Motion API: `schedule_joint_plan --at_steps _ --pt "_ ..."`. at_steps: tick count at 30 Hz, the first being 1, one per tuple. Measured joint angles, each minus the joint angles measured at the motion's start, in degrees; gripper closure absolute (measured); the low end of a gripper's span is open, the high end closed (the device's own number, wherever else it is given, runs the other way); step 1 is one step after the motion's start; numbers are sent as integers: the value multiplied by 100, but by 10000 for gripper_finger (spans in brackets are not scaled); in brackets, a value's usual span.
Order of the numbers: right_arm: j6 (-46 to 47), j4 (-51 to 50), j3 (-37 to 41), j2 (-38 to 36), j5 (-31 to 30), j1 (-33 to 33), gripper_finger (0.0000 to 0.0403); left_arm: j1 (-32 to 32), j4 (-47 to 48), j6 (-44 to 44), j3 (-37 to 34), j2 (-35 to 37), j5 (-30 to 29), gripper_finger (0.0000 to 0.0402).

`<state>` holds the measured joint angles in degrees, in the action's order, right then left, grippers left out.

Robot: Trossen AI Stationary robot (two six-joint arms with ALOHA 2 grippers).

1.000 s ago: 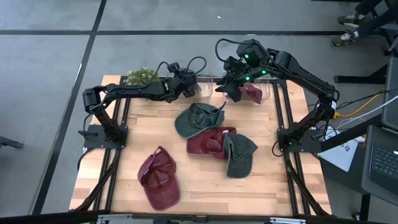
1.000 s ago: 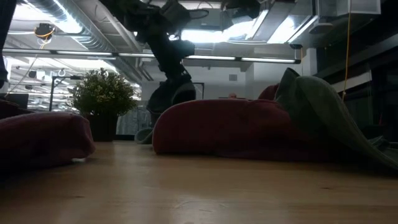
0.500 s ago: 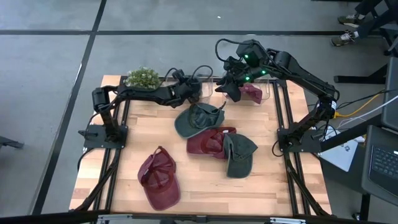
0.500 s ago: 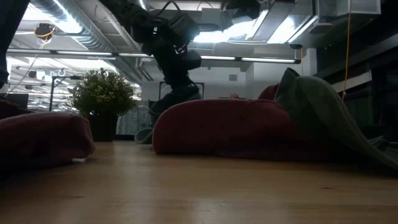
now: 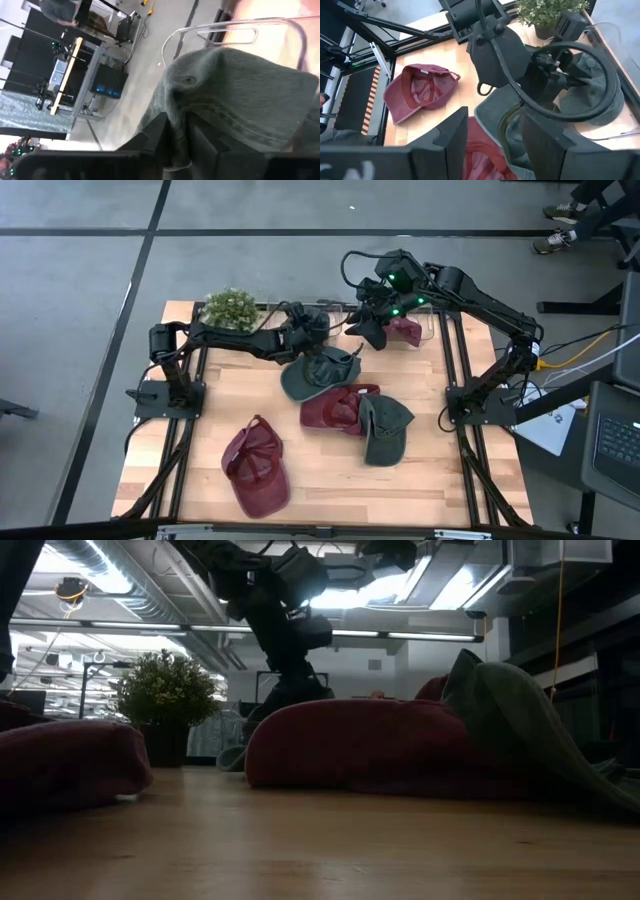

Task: Pick & Place hat
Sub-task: Put the bottom left gray cap into the left transparent bin, then put the top gray cap on the gray cap into the left transparent bin

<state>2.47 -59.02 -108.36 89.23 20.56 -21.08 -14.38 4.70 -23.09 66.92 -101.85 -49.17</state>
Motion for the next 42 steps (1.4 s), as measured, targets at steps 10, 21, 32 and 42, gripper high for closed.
schedule_joint_plan --at_steps 10,21,32,42 --pt "-186 -19 0 0 -1 7 226 14 4 -18 -1 981 -85 234" --pt "-402 -50 0 0 19 7 226 115 36 691 1 2370 263 214" --pt "-1111 -576 0 17 163 586 226 906 317 902 1 2992 2118 217" --pt "-1817 -872 644 77 -549 1413 226 2144 1001 1582 1 3326 1823 217"
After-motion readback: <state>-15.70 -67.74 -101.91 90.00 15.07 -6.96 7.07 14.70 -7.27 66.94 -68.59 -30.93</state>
